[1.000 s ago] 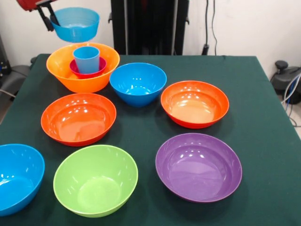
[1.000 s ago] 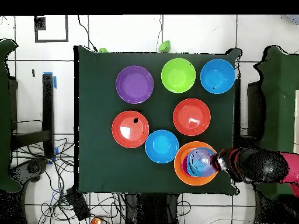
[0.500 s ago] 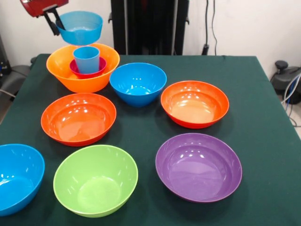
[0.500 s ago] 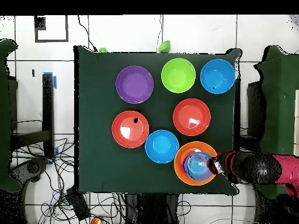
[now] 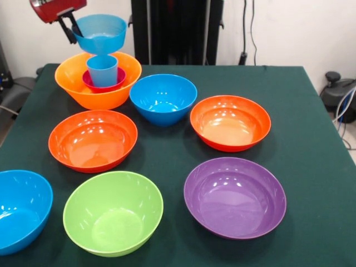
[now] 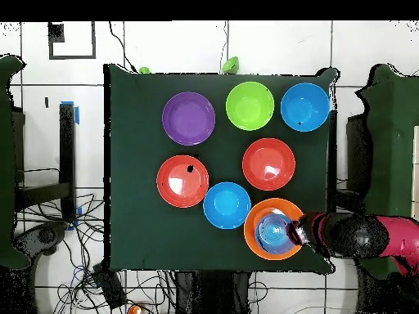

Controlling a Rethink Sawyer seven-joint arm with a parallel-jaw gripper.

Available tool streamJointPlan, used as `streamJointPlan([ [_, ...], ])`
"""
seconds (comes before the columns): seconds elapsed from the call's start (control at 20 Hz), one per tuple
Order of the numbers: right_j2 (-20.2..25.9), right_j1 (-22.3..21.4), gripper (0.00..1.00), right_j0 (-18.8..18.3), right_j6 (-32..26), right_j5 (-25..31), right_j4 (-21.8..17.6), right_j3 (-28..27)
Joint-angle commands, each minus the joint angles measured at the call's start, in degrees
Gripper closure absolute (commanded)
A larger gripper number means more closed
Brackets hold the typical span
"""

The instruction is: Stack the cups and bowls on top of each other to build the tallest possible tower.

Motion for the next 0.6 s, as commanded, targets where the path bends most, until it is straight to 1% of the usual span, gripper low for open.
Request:
streamJointPlan([
  [0.05, 1.72, 2.83, 1.0, 3.58, -15.37, 2.71, -3.08, 3.35],
  [0.6, 1.87, 2.98, 1.0, 3.6, -15.0, 2.57, -2.92, 3.14],
])
